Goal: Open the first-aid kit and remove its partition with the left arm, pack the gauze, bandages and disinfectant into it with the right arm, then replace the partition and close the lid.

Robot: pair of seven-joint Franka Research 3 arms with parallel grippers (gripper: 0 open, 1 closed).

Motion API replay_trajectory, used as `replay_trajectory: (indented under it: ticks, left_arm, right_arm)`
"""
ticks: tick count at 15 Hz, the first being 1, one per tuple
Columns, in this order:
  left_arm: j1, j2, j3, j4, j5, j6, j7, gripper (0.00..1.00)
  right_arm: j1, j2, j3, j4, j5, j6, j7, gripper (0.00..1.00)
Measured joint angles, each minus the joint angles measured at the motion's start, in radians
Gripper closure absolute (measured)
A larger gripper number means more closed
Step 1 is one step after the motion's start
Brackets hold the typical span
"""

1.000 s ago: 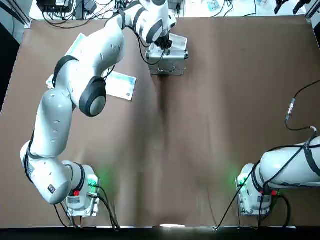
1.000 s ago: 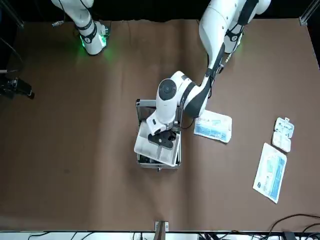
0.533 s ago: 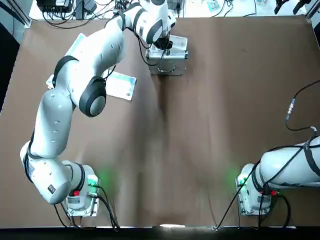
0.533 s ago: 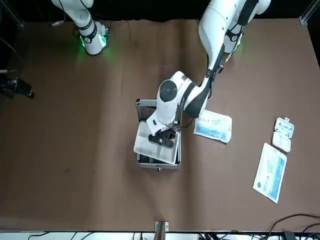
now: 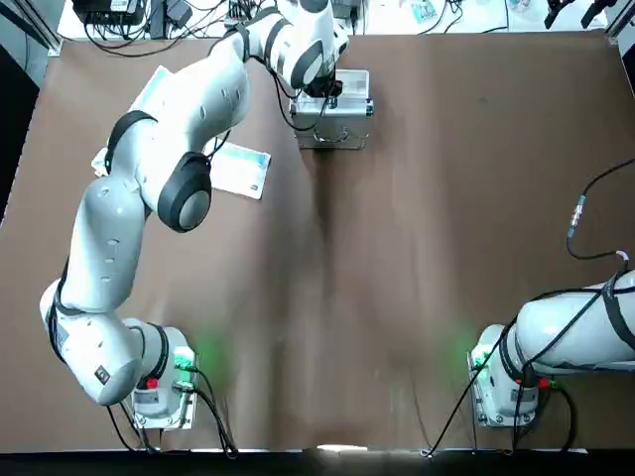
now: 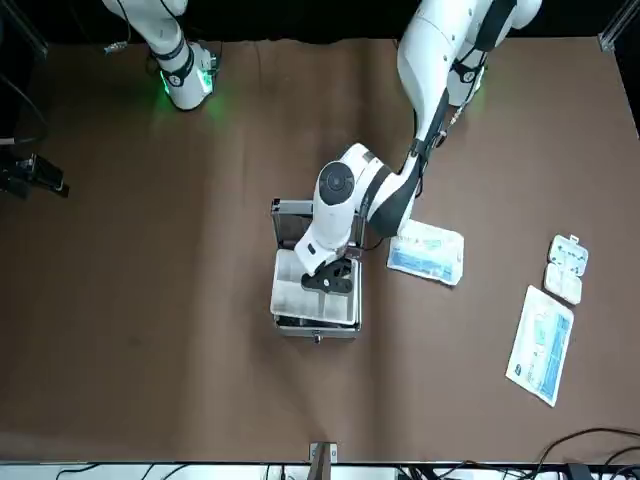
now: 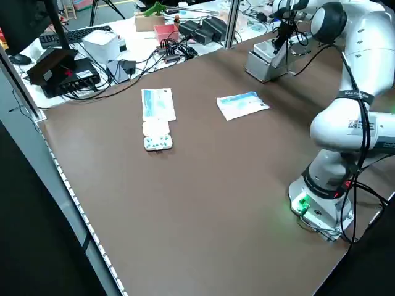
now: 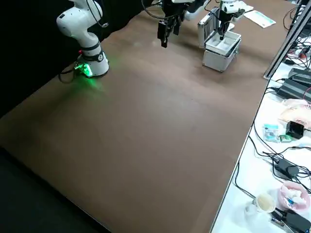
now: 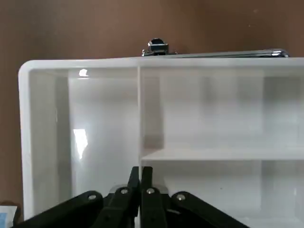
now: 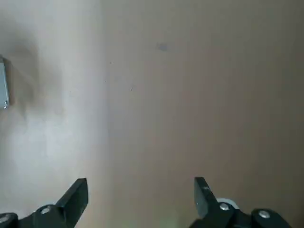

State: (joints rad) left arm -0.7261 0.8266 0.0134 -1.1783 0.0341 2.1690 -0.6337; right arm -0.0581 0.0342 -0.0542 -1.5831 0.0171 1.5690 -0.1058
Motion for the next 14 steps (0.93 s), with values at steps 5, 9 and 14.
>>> replay_trajectory:
  ticks: [5,9,14]
  left_arm:
    - [0.000,0.001,0.001,0.000,0.000,0.000,-0.012,0.97]
    - [0.000,0.001,0.002,-0.001,0.002,0.000,-0.012,0.97]
    - [0.000,0.002,0.003,-0.002,0.003,-0.001,-0.012,0.97]
  right_arm:
    - [0.000,0.000,0.000,0.000,0.000,0.002,-0.005,0.01]
    - [0.000,0.000,0.000,0.000,0.000,0.008,-0.006,0.01]
    - [0.000,0.001,0.000,-0.001,0.000,0.011,-0.006,0.01]
